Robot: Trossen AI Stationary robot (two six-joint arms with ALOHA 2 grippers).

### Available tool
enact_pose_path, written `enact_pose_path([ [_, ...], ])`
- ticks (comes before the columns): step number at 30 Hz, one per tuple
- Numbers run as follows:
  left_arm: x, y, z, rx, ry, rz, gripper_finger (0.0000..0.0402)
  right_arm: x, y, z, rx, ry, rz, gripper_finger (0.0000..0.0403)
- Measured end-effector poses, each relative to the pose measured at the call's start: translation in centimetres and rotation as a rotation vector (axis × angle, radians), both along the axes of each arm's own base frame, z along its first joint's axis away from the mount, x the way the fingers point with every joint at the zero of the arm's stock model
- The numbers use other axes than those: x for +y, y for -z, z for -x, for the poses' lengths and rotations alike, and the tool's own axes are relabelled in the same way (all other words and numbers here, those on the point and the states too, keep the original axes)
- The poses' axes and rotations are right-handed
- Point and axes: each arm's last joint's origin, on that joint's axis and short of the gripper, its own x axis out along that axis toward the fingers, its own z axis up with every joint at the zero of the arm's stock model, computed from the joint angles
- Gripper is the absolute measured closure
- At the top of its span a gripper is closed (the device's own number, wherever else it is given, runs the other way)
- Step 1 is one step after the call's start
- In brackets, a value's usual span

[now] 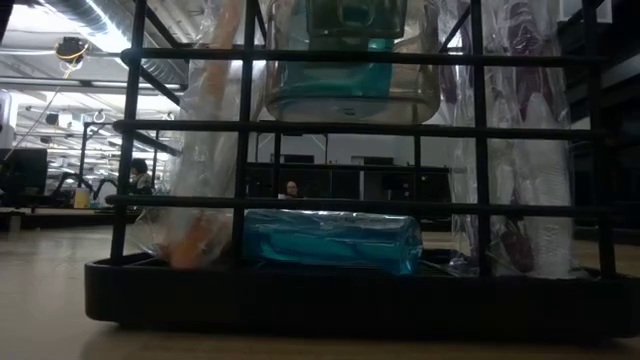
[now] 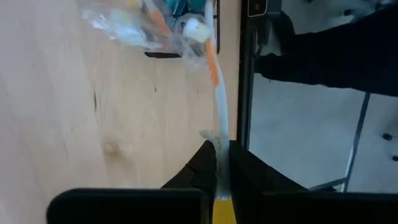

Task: Pick & Place toothbrushing station
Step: Put the orange toothbrush into the mesh organizer

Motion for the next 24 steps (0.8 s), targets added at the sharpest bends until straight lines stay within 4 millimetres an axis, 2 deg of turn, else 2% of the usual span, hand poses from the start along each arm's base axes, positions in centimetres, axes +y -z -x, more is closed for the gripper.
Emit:
enact_pose_path([
  [8,-0.4,1.4,-1.0,0.057,0.052,0.031,0.0384,0.3,0.2,0.1,0.002,-0.004,0.006,0.0202],
  [17,-0.5,-1.6,-0.5,-0.046,0.007,0.055,0.0384,0.4,0.2,0.2,-0.001,0.0,0.014,0.0202],
  [24,-1.4,-2.2,0.1,-0.007,0.004,0.142,0.0384,0.4,0.2,0.2,-0.001,0.0,0.014,0.0202],
])
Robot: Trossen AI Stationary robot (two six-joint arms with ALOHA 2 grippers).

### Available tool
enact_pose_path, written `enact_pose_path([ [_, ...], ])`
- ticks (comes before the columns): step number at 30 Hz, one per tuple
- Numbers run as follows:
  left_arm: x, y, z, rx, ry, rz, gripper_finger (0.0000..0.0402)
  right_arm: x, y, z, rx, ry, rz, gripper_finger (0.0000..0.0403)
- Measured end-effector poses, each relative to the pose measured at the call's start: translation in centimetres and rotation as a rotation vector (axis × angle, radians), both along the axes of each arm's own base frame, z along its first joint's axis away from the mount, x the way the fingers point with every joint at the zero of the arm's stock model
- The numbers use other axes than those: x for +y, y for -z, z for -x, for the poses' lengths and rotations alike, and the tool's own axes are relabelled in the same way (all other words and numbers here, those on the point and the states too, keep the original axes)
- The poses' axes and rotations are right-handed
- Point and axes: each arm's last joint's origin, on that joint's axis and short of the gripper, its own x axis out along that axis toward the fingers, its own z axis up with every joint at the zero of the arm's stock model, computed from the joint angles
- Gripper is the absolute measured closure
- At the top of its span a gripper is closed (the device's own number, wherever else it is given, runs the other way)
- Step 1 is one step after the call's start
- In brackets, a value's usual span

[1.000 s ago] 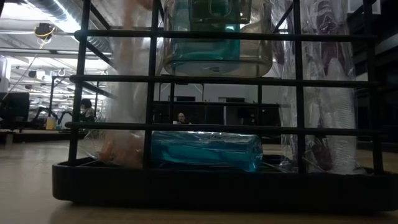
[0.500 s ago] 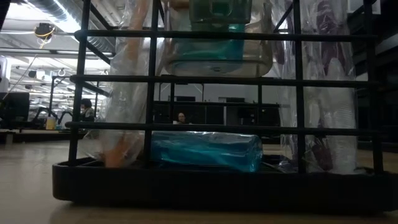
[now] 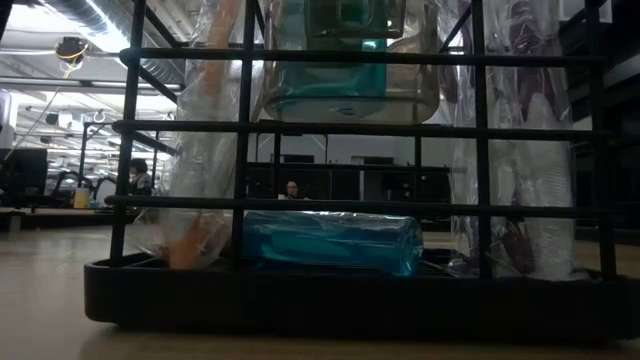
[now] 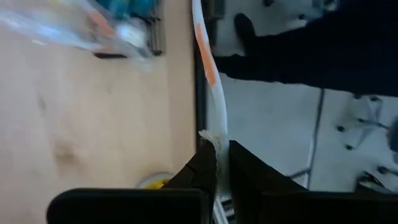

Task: Pick & Place toothbrushing station
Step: Put the orange toothbrush into the mesh organizer

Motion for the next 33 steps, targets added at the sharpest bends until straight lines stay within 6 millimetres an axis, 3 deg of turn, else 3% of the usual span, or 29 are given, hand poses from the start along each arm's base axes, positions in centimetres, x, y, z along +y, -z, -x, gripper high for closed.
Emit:
enact_pose_path([
  [12,-1.0,-0.2,0.6,-0.059,0.231,0.08,0.0384,0.1,0.1,-0.1,0.009,-0.003,0.016,0.0202],
  [21,-1.3,0.0,0.7,-0.24,0.451,-0.104,0.0384,0.1,0.1,-0.1,0.01,-0.004,0.015,0.0202],
  [24,-1.9,0.1,1.0,-0.327,0.587,-0.228,0.0384,0.1,0.1,-0.1,0.01,-0.004,0.014,0.0202],
  [28,-2.7,0.2,1.5,-0.436,0.747,-0.526,0.0384,0.1,0.1,-0.1,0.022,0.003,0.003,0.0202],
  [33,-2.1,0.0,1.2,-0.482,0.855,-0.846,0.0384,-0.1,0.1,-0.1,0.046,0.021,-0.025,0.0202],
])
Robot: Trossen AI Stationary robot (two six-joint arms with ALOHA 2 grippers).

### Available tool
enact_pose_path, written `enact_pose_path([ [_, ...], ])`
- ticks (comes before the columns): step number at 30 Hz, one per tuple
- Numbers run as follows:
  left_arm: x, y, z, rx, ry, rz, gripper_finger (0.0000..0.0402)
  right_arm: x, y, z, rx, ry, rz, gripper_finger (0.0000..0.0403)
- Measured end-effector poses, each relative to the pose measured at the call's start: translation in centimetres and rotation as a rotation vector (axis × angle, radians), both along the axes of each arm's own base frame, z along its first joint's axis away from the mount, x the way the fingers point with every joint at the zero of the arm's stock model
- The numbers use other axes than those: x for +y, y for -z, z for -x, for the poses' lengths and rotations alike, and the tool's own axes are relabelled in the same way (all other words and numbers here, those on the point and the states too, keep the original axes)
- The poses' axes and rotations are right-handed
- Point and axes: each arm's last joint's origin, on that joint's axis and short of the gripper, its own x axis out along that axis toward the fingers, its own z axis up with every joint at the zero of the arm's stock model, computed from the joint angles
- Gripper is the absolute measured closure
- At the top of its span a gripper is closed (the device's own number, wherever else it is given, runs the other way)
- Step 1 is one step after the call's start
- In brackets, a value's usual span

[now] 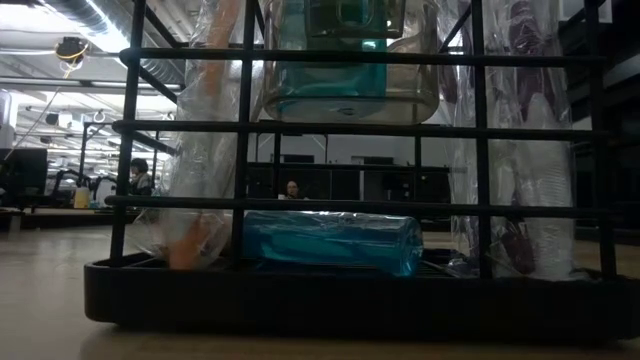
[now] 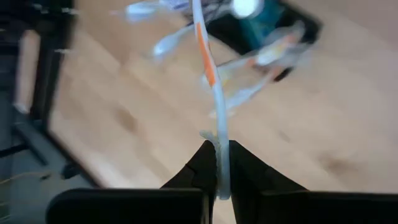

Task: Pick & Place toothbrushing station
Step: Put the orange toothbrush into the mesh organizer

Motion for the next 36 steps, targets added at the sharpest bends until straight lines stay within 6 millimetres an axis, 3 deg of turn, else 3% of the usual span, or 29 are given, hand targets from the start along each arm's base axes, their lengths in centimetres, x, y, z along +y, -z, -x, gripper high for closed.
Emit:
enact_pose_path([
  [8,0.4,-1.6,1.3,-0.058,0.072,-0.074,0.0384,-0.2,-0.1,0.0,0.011,0.016,-0.022,0.0202],
  [12,1.0,-3.2,2.5,-0.163,0.005,-0.134,0.0384,-0.2,-0.1,-0.1,0.029,0.03,-0.038,0.0202],
  [18,2.7,-4.6,3.1,-0.269,-0.371,0.136,0.0384,-0.3,-0.1,0.0,0.026,0.033,-0.044,0.0202],
  [23,0.8,-4.9,3.2,-0.222,-0.395,0.412,0.0384,-0.4,-0.2,-0.1,0.022,0.037,-0.048,0.0202],
  [31,-1.3,-1.5,3.9,0.143,-0.572,0.631,0.0384,-0.3,-0.2,0.0,0.003,0.021,-0.039,0.0202],
  [36,-2.1,0.9,4.2,0.283,-0.765,0.647,0.0384,-0.3,-0.2,0.0,0.001,0.017,-0.039,0.0202],
])
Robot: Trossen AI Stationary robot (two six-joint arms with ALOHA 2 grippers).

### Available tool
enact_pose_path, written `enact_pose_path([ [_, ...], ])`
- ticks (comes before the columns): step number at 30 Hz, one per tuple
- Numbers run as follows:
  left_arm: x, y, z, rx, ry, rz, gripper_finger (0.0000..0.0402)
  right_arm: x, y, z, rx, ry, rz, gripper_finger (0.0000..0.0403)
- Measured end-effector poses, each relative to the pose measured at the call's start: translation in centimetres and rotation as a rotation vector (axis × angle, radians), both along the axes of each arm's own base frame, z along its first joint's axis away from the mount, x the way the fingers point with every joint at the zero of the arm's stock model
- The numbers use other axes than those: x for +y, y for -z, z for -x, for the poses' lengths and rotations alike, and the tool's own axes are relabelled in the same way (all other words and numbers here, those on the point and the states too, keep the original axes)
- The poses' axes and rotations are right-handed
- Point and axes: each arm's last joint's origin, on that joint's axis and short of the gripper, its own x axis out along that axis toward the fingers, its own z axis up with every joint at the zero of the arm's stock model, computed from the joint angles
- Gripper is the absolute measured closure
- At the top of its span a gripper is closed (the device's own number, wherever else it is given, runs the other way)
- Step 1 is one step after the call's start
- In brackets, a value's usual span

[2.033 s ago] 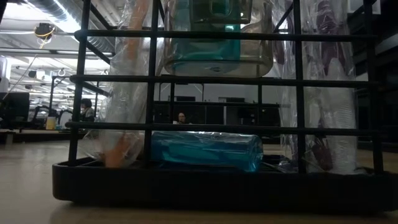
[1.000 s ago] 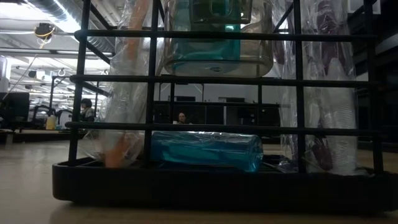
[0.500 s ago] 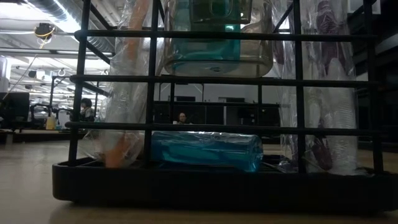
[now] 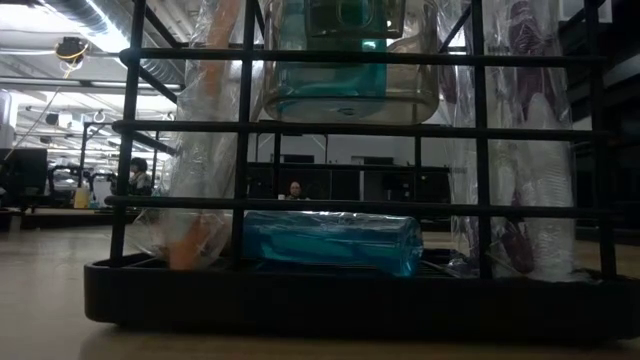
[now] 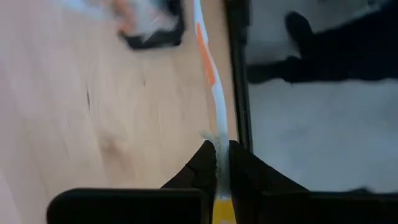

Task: Pick & Place toothbrushing station
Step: Put the orange toothbrush into the mesh organizer

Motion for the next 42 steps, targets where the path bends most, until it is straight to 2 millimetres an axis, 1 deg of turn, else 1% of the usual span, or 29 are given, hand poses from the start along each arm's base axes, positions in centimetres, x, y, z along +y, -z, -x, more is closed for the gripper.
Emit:
enact_pose_path([
  [4,0.0,0.6,0.3,0.06,-0.178,0.012,0.0384,0.1,0.0,0.0,0.01,-0.015,-0.006,0.0202],
  [7,0.4,0.2,1.2,0.065,-0.288,-0.006,0.0384,0.1,0.0,0.1,0.011,-0.02,-0.008,0.0202],
  [10,0.7,-0.2,1.5,0.066,-0.323,0.01,0.0384,0.1,0.0,0.1,0.01,-0.02,-0.006,0.0202],
  [14,0.6,0.3,0.9,0.102,-0.293,0.035,0.0384,0.1,0.0,0.1,-0.005,-0.023,0.004,0.0202],
  [17,0.2,0.8,0.1,0.109,-0.261,0.074,0.0384,0.2,0.0,0.1,-0.012,-0.022,0.011,0.0202],
  [21,0.3,1.4,-0.6,0.127,-0.238,0.071,0.0384,0.1,0.0,0.1,-0.013,-0.02,0.013,0.0202],
  [24,0.7,1.5,-1.1,0.125,-0.228,0.074,0.0384,0.1,0.0,0.1,-0.015,-0.016,0.016,0.0202],
  [30,2.2,1.5,-2.1,0.111,-0.223,0.07,0.0384,0.2,0.0,0.2,-0.019,-0.016,0.019,0.0202],
  [32,2.4,2.0,-2.6,0.133,-0.203,0.082,0.0384,0.2,0.0,0.2,-0.024,-0.02,0.021,0.0202],
  [38,1.7,3.9,-3.8,0.194,-0.119,0.077,0.0384,0.2,0.0,0.2,-0.038,-0.032,0.027,0.0202],
  [42,1.9,4.0,-4.0,0.166,-0.117,0.049,0.038,0.2,0.0,0.2,-0.038,-0.032,0.027,0.0202],
])
